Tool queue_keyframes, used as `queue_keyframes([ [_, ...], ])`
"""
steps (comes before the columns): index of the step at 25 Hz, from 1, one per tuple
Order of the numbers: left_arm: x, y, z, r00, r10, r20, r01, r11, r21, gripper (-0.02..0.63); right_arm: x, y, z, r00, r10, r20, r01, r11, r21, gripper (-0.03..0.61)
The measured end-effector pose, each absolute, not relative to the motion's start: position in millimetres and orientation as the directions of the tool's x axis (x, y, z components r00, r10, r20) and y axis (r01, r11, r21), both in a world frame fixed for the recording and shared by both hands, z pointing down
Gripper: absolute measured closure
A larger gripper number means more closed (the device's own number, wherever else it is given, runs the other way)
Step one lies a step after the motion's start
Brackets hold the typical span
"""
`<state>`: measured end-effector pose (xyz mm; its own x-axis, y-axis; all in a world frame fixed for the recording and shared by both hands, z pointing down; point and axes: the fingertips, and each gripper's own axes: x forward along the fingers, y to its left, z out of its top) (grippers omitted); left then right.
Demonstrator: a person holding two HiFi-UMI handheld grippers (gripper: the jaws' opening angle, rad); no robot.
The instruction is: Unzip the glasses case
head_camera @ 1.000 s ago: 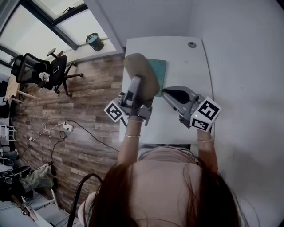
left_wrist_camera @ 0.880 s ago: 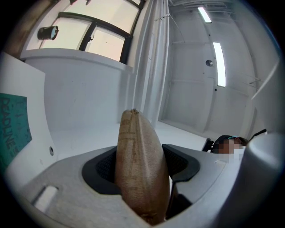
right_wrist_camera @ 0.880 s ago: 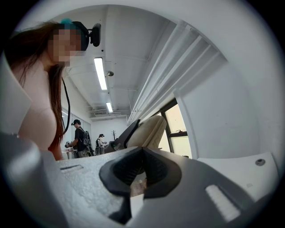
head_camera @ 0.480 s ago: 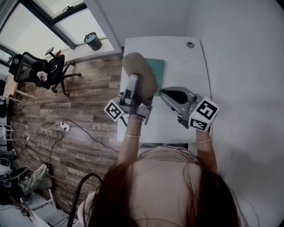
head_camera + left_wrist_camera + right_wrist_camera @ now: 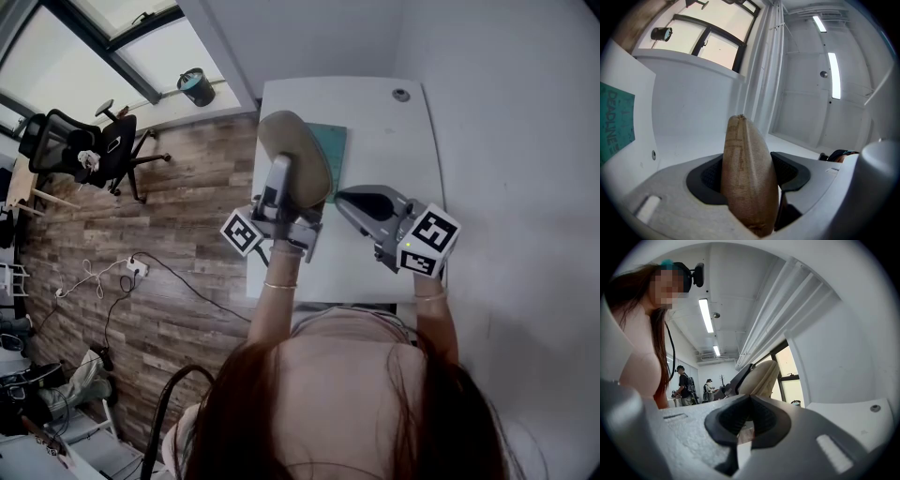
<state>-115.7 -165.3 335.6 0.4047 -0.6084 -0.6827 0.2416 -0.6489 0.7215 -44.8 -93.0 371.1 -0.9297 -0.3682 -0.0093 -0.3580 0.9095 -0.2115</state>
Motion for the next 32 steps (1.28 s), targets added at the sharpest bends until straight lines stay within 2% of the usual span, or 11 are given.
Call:
queue_keyframes([
  [20, -115.6, -171.1, 346.4, 0.401, -0.650, -0.646, 0.228, -0.612, 0.757, 0.321, -59.3, -85.6, 388.1, -0.954, -0.294, 0.066, -0.301, 0.924, -0.234, 0.575],
  [32, -112.3, -168.7, 346.4, 0.436, -0.646, -0.626, 0.170, -0.624, 0.762, 0.322, -70.5, -78.2, 397.0, -0.964, -0.242, 0.111, -0.263, 0.934, -0.241, 0.575],
])
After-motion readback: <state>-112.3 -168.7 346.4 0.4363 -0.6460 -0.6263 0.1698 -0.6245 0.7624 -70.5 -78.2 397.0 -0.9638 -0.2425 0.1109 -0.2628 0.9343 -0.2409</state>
